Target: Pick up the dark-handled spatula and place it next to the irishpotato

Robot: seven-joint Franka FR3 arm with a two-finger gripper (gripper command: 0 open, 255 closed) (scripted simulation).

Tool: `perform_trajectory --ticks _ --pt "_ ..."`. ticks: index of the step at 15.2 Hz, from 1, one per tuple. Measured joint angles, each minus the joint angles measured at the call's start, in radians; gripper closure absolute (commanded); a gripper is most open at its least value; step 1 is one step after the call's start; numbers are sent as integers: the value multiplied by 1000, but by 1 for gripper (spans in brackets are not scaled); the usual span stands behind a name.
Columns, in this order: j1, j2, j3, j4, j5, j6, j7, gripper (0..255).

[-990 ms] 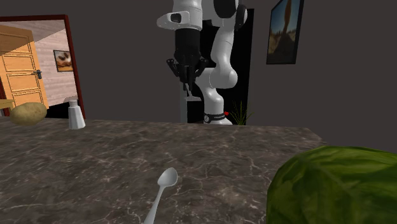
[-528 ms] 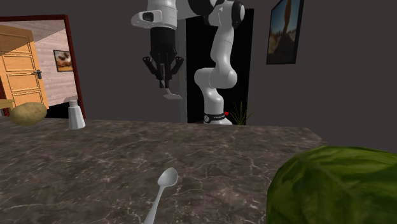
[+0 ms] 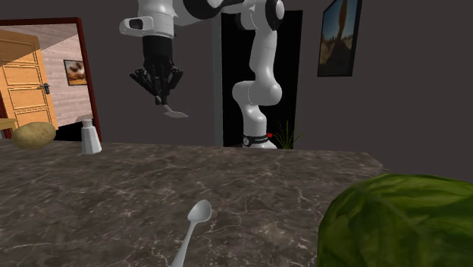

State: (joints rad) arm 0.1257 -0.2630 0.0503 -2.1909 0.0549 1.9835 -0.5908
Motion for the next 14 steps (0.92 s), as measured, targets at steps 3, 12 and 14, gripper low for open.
perform_trajectory --ticks 3,12,14 --pt "-23 70 -33 77 -8 -9 -52 255" --pt "-104 288 -134 326 0 -49 -234 255" --pt "-121 338 -149 392 6 -66 -267 255"
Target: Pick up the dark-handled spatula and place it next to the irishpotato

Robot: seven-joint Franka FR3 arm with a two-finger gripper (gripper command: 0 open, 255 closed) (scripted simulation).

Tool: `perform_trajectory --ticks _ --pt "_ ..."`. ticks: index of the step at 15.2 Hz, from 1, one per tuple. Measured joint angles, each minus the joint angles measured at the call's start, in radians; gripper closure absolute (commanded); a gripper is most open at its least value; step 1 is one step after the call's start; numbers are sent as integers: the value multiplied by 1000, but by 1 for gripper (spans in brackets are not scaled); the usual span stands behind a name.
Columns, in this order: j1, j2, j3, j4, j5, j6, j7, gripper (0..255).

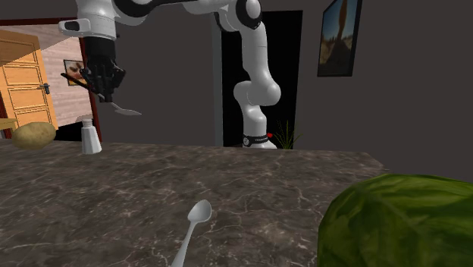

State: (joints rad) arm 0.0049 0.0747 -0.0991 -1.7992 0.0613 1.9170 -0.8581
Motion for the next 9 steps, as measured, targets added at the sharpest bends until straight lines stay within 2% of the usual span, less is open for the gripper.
perform_trajectory --ticks 5,9 --pt "-54 157 -35 203 27 -53 -89 255" --pt "-107 311 -52 429 54 -131 -150 255"
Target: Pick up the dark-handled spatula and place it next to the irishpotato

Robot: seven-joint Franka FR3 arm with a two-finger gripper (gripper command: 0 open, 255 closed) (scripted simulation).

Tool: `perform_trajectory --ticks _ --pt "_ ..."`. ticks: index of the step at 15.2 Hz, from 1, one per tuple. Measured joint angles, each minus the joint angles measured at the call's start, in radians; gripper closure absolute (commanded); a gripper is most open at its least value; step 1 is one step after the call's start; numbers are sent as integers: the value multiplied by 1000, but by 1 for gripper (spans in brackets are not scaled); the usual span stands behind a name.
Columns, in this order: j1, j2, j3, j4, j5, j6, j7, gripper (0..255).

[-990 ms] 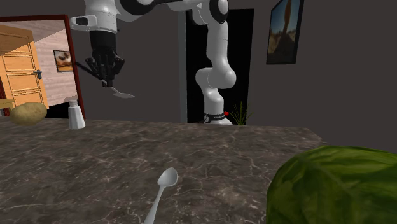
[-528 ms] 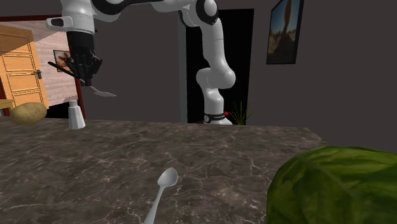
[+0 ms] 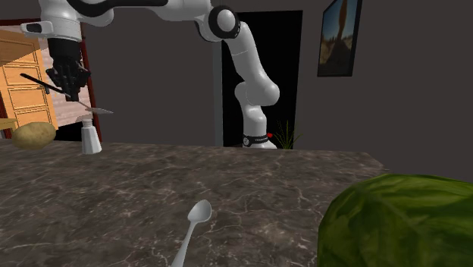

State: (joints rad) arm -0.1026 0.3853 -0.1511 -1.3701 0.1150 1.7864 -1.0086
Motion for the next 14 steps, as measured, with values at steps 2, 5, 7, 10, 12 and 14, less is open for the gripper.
perform_trajectory --ticks 2,5,7,10,12,14 --pt "-20 57 -4 79 9 -24 -19 255" --pt "-24 66 -4 57 12 6 -28 255" --pt "-24 72 -4 36 14 32 -32 255" --pt "-22 68 -3 -9 14 74 -34 255" --pt "-21 72 -2 -29 15 97 -35 255" --pt "-20 78 -1 -47 17 122 -37 255"
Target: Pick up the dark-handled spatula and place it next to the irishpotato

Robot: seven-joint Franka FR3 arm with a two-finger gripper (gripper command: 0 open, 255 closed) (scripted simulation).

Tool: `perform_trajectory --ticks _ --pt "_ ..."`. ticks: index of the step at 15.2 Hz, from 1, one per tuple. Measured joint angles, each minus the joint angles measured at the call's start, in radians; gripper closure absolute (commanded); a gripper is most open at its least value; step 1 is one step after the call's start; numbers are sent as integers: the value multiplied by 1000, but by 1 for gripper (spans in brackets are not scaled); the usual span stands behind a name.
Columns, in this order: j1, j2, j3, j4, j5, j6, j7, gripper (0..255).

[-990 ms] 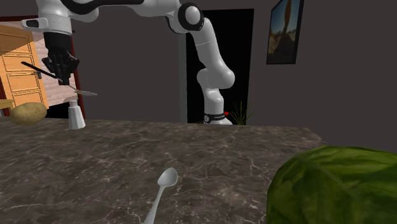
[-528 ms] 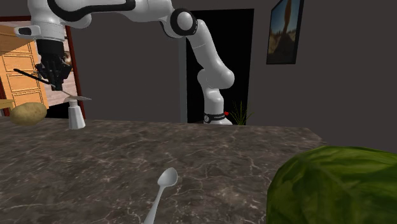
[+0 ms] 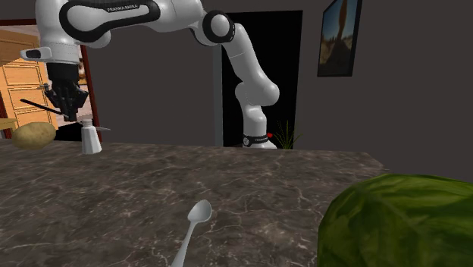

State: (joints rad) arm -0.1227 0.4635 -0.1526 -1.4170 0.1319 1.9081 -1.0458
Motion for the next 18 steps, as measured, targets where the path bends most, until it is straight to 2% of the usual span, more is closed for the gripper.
perform_trajectory --ticks 8,18 --pt "1 17 3 -81 6 98 -9 255" --pt "-1 40 3 -125 18 201 -20 255"
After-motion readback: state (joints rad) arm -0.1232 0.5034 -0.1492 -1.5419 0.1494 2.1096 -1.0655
